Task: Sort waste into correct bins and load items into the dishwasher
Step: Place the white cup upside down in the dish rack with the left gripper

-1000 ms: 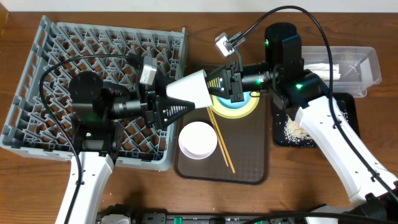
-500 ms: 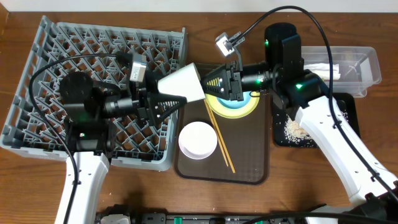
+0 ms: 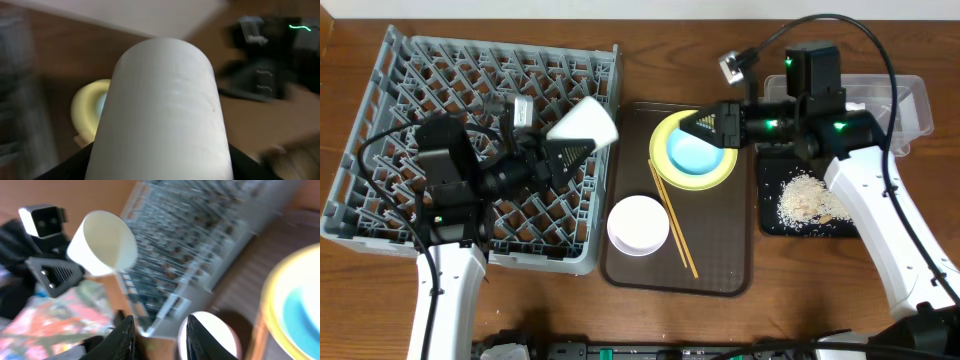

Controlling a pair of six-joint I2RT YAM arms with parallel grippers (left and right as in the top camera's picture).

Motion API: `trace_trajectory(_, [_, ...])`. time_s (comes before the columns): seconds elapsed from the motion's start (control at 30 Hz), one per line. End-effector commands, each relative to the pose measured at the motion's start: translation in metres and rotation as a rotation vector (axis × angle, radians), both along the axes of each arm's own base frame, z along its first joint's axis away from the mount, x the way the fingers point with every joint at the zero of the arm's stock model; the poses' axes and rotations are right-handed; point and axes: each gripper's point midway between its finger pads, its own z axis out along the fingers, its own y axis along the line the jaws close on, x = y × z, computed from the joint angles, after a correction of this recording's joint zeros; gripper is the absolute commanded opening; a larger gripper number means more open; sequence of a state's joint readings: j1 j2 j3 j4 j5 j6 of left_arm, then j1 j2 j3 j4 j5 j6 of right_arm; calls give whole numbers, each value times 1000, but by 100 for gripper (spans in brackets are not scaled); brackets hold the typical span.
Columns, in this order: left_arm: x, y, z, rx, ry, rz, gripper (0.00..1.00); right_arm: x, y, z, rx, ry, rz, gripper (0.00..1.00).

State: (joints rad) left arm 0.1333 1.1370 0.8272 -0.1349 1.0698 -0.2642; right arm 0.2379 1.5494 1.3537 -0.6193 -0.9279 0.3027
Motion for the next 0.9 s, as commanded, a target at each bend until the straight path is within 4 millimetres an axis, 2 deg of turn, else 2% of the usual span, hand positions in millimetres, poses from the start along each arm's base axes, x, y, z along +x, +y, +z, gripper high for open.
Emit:
trace_trajectory(0.0, [23,49,-27,245,12,280,36,14,-23,-23,-172,-58,-79,31])
trace_trajectory(0.17, [7,91,-30,419,132,507,33,11,-53,-44,-340,-25,-142,31])
trace_trajectory(0.23, [-7,109,-28,495,184,593,33,10,-68,-46,-412,-20,-166,31])
trace_trajectory(0.33, [-30,124,-32,577,273,657,33,7,-88,-42,-506,-26,-193,31])
trace_trajectory(0.47, [-56,131,-57,647,422,655,34,4,-107,-32,-581,-39,-225,31])
trace_trajectory(0.6, [-73,136,-79,708,552,640,34,2,-110,-32,-598,-38,-229,32])
trace_trajectory(0.73, [-72,136,-93,721,618,614,34,2,-110,-33,-601,-36,-225,32])
trace_trajectory(0.87, [-59,138,-107,727,646,602,35,1,-110,-34,-602,-32,-223,32])
